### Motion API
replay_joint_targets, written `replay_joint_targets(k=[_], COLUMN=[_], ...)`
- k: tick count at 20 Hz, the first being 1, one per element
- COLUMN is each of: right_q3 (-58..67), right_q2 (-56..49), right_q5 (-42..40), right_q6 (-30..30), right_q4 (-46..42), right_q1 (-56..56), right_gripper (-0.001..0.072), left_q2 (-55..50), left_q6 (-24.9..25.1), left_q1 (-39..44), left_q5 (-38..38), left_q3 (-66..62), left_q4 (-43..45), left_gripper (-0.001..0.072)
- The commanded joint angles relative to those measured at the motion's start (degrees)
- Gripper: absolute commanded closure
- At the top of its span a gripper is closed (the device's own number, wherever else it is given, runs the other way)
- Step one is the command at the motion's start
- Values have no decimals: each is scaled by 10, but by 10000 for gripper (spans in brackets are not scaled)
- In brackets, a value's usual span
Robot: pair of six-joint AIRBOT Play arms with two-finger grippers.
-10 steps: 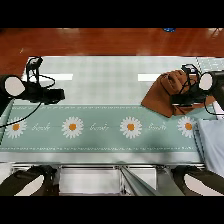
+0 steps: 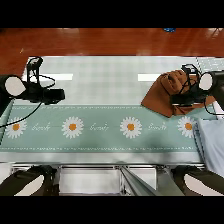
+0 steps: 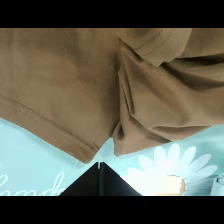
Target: Fold the shirts.
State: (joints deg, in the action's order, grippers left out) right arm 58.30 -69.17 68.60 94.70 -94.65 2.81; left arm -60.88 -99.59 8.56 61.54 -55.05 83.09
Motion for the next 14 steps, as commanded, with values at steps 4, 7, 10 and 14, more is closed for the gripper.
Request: replay_joint_targets(k=[4, 7, 10, 14], right_q3=[0, 0, 0, 6], right_q2=[0, 0, 0, -1], right_q5=[-10, -70, -104, -271], right_q6=[0, 0, 0, 29], right_q4=[0, -8, 10, -99], right_q1=[0, 0, 0, -7], right_gripper=[684, 684, 677, 292], left_q2=[0, 0, -2, -15], left_q6=[0, 0, 0, -1], left_q1=[0, 0, 0, -5], left_q5=[0, -9, -61, -183], left_q3=[0, 0, 0, 0], left_q4=[0, 0, 0, 7], left_gripper=[688, 688, 684, 199])
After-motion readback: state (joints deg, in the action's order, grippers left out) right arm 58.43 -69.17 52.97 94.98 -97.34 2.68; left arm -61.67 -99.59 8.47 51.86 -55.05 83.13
